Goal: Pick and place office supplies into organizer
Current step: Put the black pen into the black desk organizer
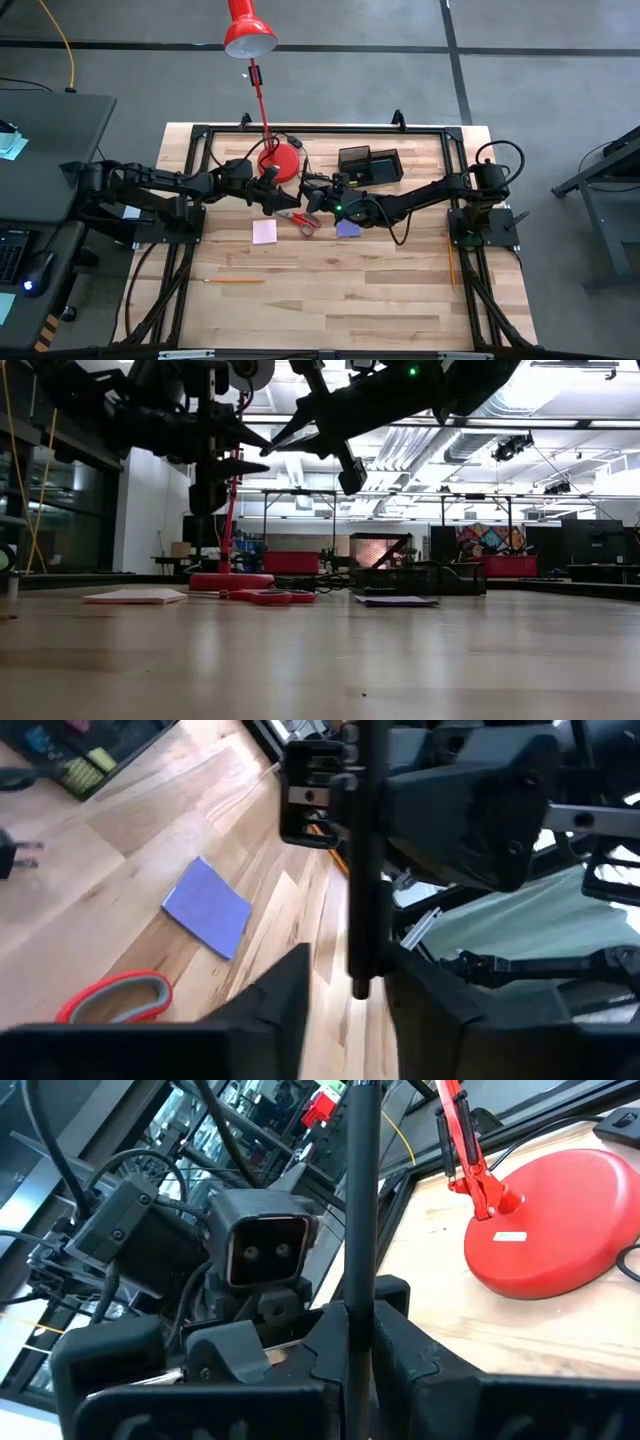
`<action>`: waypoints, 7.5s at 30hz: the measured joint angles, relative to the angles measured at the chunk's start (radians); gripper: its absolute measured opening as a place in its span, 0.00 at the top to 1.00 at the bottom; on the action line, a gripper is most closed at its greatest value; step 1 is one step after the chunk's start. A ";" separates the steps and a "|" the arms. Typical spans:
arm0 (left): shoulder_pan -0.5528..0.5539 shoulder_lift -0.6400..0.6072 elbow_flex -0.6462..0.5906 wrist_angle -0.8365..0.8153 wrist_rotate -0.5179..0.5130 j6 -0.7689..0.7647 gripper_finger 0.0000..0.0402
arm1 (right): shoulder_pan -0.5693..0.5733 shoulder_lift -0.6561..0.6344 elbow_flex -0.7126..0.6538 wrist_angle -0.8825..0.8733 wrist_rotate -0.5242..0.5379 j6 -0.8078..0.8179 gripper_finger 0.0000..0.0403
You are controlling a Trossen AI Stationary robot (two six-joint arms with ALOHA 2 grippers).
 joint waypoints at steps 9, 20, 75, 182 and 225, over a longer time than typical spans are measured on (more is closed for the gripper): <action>0.000 -0.001 0.000 -0.005 0.009 0.104 0.94 | -0.001 0.000 0.000 0.000 -0.030 -0.031 0.97; 0.002 -0.001 0.000 -0.077 0.070 0.189 1.00 | 0.000 0.000 0.000 0.005 -0.175 -0.087 0.87; 0.003 -0.032 0.041 0.073 -0.011 0.225 0.51 | -0.228 -0.015 0.000 -0.744 -0.762 -0.968 0.70; 0.306 -0.036 0.161 -0.212 0.607 0.384 0.57 | -0.275 0.114 0.545 -1.498 -0.802 -1.286 0.99; 0.150 0.061 0.161 -0.471 0.390 0.500 0.57 | -0.208 0.113 0.768 -1.612 -0.701 -1.462 0.98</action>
